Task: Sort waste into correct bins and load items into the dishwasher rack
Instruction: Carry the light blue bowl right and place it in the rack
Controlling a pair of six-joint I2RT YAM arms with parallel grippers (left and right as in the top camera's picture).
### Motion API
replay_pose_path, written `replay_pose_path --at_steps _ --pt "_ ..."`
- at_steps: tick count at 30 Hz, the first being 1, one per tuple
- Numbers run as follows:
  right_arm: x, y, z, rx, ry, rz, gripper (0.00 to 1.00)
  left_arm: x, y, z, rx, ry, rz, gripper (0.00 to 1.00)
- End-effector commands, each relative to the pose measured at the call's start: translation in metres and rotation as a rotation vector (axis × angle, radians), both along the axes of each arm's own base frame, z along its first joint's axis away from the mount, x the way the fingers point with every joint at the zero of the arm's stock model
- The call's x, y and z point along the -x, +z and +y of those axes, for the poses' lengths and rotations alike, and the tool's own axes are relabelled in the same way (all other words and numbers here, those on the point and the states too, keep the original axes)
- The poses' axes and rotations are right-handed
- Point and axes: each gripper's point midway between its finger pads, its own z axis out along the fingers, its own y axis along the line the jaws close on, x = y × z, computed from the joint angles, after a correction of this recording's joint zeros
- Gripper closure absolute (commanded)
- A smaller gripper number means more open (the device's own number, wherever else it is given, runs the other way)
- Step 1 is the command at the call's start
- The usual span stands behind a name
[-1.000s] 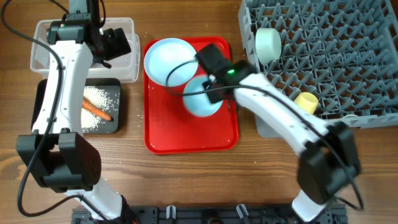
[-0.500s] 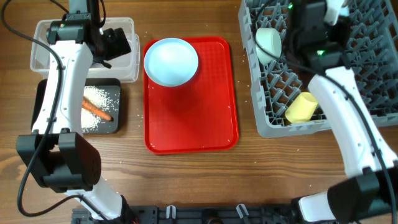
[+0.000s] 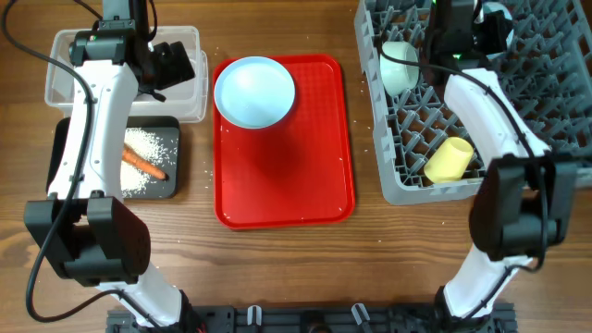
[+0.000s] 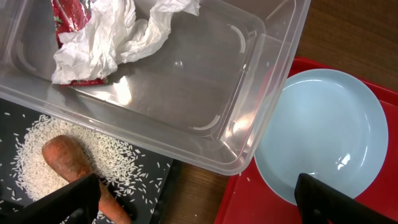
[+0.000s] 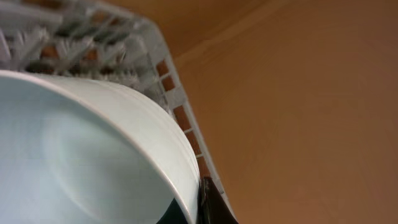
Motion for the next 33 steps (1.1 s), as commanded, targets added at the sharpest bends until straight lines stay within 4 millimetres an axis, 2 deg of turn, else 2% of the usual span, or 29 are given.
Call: replay_pose_path --at_steps 1,13,18,23,27,31,33 --pt "-0.003 -0.024 -0.017 0.024 -0.021 0.083 0.96 -0.002 0.014 0.003 -0.01 0.015 -0.036 0.0" --pt "-0.009 -0.053 -0.009 -0.025 0.048 0.133 0.96 -0.002 0.014 0.003 -0.01 0.015 -0.036 0.0" --pt "-0.011 -0.061 0.009 -0.036 0.099 0.174 0.96 -0.002 0.014 0.003 -0.01 0.015 -0.036 0.0" --pt "-0.014 -0.064 0.035 -0.033 0.151 0.195 0.96 -0.002 0.014 0.003 -0.01 0.015 -0.036 0.0" --pt "-0.012 -0.07 0.041 -0.04 0.173 0.232 0.96 -0.002 0.014 0.003 -0.01 0.014 -0.036 0.0" --pt "-0.004 -0.078 0.046 -0.035 0.183 0.301 0.8 -0.002 0.014 0.003 -0.01 0.015 -0.036 0.0" --pt "-0.003 -0.08 0.059 -0.029 0.206 0.319 0.58 -0.002 0.014 0.003 -0.01 0.015 -0.036 0.0"
